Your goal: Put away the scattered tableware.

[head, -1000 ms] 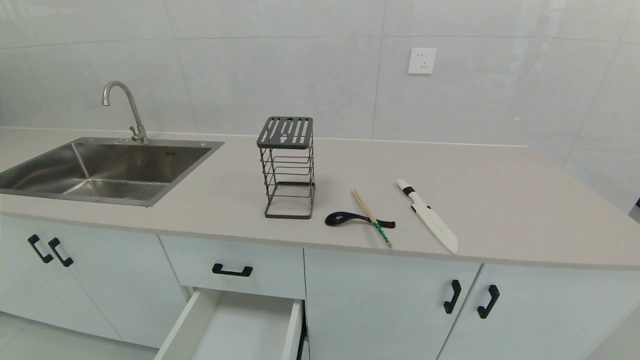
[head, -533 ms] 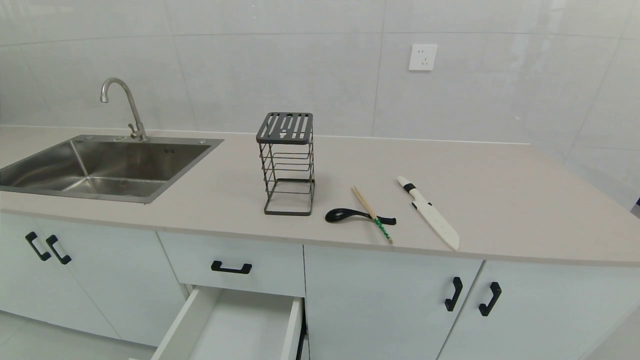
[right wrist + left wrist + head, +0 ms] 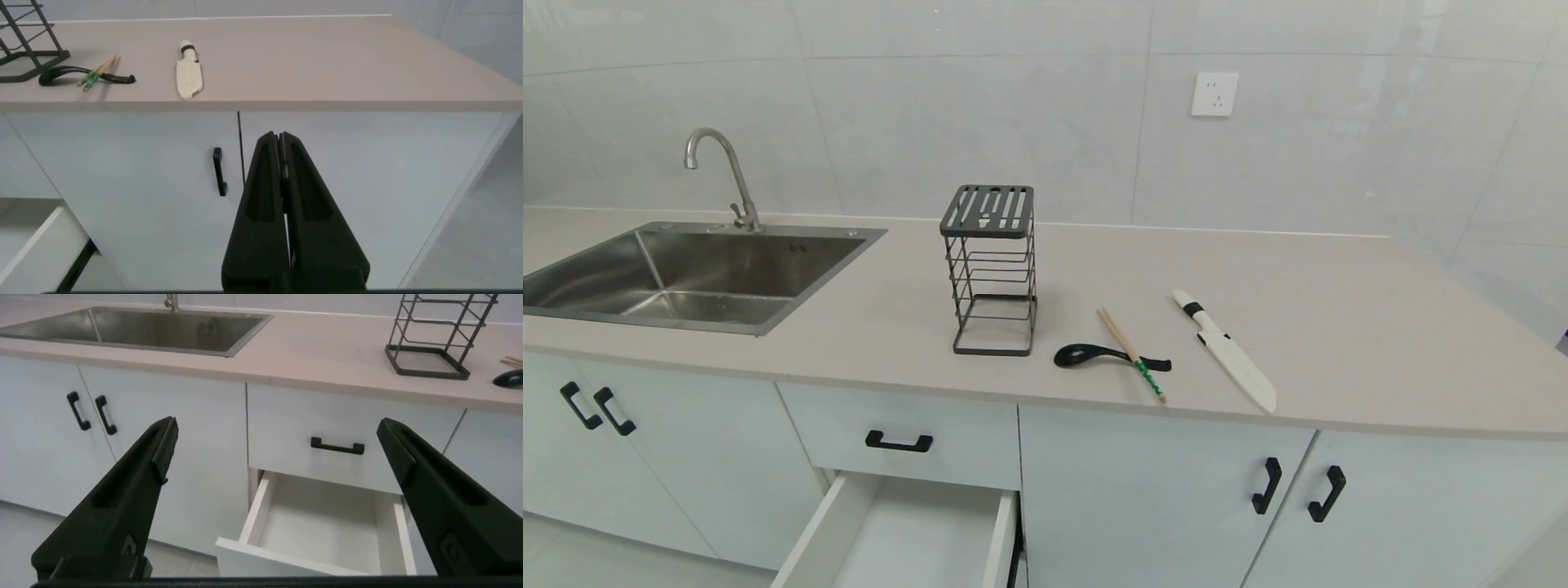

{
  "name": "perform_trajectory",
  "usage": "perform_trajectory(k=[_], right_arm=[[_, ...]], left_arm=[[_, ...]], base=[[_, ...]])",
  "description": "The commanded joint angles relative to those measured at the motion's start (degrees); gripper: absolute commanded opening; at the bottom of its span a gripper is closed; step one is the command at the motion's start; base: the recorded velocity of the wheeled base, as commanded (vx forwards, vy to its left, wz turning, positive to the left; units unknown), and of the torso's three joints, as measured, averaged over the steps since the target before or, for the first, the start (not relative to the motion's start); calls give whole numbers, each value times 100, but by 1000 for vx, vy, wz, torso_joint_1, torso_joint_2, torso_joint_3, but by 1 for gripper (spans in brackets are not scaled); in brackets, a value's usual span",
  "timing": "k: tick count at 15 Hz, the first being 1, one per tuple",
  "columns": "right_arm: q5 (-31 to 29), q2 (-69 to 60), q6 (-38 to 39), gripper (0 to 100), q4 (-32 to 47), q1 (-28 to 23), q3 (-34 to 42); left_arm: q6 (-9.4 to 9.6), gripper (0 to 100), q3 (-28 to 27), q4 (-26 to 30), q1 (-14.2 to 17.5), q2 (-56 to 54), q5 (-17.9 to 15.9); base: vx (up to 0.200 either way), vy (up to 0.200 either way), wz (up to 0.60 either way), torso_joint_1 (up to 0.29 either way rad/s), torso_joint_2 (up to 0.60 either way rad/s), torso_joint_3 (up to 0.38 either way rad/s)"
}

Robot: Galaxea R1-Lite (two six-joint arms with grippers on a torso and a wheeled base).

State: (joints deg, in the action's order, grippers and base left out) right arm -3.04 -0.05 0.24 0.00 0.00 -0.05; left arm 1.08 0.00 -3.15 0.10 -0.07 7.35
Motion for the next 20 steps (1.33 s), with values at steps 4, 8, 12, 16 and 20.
perform_trajectory(k=[4, 8, 12, 16, 20], right_arm=[[-4, 5, 11, 0, 0, 0, 5], [-4, 5, 2, 0, 0, 0, -4], [5, 5, 11, 0, 0, 0, 5], [5, 5, 11, 0, 0, 0, 5], [5, 5, 11, 0, 0, 0, 5]], left_arm=[[-3, 100, 0, -2, -1, 7, 3], [-3, 100, -9, -2, -1, 7, 3], [-3, 100, -9, -2, 8, 7, 3], [6, 100, 0, -2, 8, 7, 3], [32, 100, 0, -2, -1, 7, 3]], base=[[0, 0, 0, 369, -106, 259], [0, 0, 0, 414, -161, 244], [0, 0, 0, 316, -145, 157], [0, 0, 0, 18, -9, 13], [0, 0, 0, 0, 0, 0]])
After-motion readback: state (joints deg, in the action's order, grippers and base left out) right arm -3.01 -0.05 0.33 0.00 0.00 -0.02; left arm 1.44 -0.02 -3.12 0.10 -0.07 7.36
